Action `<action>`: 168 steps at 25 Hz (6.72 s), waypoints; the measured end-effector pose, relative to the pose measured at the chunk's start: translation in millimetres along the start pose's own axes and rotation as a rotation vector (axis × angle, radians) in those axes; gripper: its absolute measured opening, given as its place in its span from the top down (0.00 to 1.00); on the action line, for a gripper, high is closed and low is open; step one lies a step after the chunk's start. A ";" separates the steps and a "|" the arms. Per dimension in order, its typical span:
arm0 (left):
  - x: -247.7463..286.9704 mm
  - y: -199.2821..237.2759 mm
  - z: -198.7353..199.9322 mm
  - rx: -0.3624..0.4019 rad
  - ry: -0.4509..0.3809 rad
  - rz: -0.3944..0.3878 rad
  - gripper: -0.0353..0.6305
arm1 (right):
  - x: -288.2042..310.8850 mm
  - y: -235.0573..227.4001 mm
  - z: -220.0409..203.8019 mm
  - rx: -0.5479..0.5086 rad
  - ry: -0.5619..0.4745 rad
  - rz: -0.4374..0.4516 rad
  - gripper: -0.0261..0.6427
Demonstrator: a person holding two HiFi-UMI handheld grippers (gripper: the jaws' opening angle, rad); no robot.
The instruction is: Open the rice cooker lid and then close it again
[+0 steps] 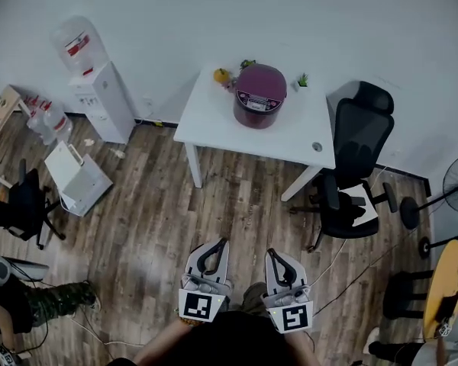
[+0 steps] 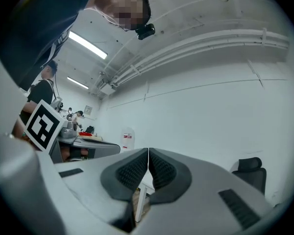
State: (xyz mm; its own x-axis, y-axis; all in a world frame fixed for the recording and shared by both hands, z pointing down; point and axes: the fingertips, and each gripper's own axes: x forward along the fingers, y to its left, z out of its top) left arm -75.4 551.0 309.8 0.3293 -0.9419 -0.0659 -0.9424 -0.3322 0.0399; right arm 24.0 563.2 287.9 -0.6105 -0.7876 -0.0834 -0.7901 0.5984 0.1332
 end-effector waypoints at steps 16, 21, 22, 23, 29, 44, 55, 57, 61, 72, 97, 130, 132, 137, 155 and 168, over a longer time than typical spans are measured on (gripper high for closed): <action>113.8 16.0 -22.4 0.028 0.050 0.036 0.91 | 94.2 -95.0 -39.2 0.029 -0.013 0.041 0.92; 171.1 17.2 -27.1 0.063 0.124 0.047 0.91 | 136.0 -145.5 -42.6 -0.027 -0.044 0.108 0.92; 185.8 17.2 -25.4 0.074 0.118 0.044 0.91 | 144.5 -157.8 -43.0 -0.012 -0.049 0.108 0.92; 200.0 17.0 -23.0 0.083 0.107 0.040 0.91 | 152.1 -169.7 -42.9 0.006 -0.056 0.106 0.92; 262.2 15.4 -15.8 0.107 0.061 0.062 0.91 | 183.0 -225.5 -53.2 0.051 -0.058 0.128 0.92; 332.2 83.8 -44.4 0.001 0.087 0.125 0.91 | 289.2 -269.5 -101.2 0.038 0.065 0.166 0.92; 409.4 185.4 -39.1 -0.032 0.032 0.000 0.91 | 400.5 -273.4 -102.4 0.001 0.097 0.070 0.92; 414.6 203.4 -40.2 -0.041 0.039 -0.019 0.91 | 414.6 -275.8 -99.6 -0.006 0.103 0.038 0.92; 432.9 233.4 -40.6 -0.057 0.050 -0.050 0.91 | 437.2 -286.5 -94.9 -0.011 0.118 -0.021 0.92; 508.3 242.8 -49.5 -0.016 0.111 -0.103 0.91 | 474.3 -354.2 -108.2 0.003 0.112 -0.099 0.92; 618.2 218.2 -98.8 0.079 0.240 -0.099 0.91 | 515.7 -478.9 -159.7 0.053 0.027 -0.082 0.92; 644.7 216.0 -185.3 0.121 0.511 -0.189 0.91 | 528.3 -458.7 -187.4 0.090 0.085 -0.047 0.92; 645.3 216.0 -191.3 0.126 0.530 -0.194 0.91 | 528.2 -458.5 -188.0 0.098 0.081 -0.046 0.92; 647.8 214.1 -205.9 0.132 0.582 -0.214 0.91 | 525.5 -459.3 -192.6 0.102 0.094 -0.044 0.92; 650.1 205.2 -239.3 0.112 0.698 -0.241 0.91 | 517.7 -471.3 -200.7 0.121 0.112 -0.060 0.92; 650.6 205.2 -238.0 0.100 0.686 -0.227 0.91 | 520.0 -470.7 -207.0 0.137 0.115 -0.052 0.92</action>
State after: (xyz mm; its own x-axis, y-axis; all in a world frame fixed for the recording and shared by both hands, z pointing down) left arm -40.3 -141.6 512.4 0.4498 -0.6795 0.5796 -0.8364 -0.5480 0.0066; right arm 89.8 -158.4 386.2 -0.5649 -0.8247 0.0275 -0.8251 0.5650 -0.0044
